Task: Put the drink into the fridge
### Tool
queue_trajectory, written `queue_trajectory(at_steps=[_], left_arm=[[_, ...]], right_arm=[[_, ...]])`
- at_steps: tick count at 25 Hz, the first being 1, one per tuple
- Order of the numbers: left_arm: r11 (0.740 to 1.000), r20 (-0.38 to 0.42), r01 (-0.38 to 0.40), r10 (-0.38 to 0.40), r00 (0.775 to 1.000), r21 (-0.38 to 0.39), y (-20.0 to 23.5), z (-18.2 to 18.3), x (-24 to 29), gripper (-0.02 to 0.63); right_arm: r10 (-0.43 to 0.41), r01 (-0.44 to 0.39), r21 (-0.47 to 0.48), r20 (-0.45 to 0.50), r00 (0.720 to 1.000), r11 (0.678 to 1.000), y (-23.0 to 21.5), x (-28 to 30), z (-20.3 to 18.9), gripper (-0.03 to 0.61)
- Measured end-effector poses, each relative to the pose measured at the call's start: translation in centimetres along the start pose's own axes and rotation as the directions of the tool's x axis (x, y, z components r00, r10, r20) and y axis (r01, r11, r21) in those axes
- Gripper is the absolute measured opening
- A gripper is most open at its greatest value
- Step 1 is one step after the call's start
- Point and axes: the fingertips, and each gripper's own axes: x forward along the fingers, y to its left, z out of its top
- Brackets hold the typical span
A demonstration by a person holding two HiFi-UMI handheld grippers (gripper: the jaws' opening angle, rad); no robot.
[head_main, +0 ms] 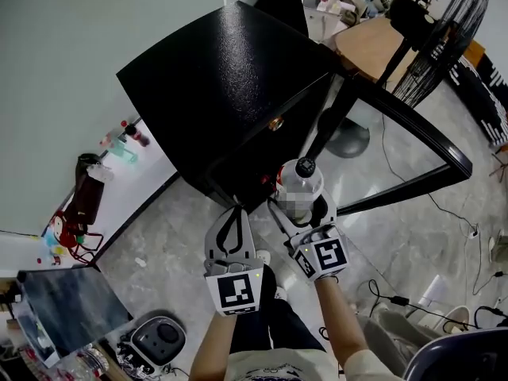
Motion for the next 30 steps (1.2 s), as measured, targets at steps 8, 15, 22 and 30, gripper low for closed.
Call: queue_trajectory(at_steps=[8,15,22,30], left_arm=[[1.000,-0.013,0.011,-0.011,1.000,-0.028,0.2,-2.0,2.2,0.005],[0.999,-0.018,0.004,-0.005,1.000,-0.035,0.0,-3.8,3.4,0.005],[0.999,-0.023,-0.001,0.000,1.000,-0.050,-0.7,-5.5,3.8,0.005],[0.999,-0.023,-0.001,0.000,1.000,-0.034,-0.7,-6.8,4.0,0.005]], right_arm=[[-0.021,0.021,0.007,-0.024,0.999,1.000,-1.6,2.8,-4.0,0.399],[-0.003,0.004,0.011,-0.038,0.999,1.000,-2.0,5.4,-6.9,0.399],[0.041,-0.041,0.036,-0.010,0.999,0.999,-1.7,8.2,-9.0,0.397],[0.077,-0.077,0.012,-0.057,0.995,0.997,-1.7,11.2,-12.4,0.396]])
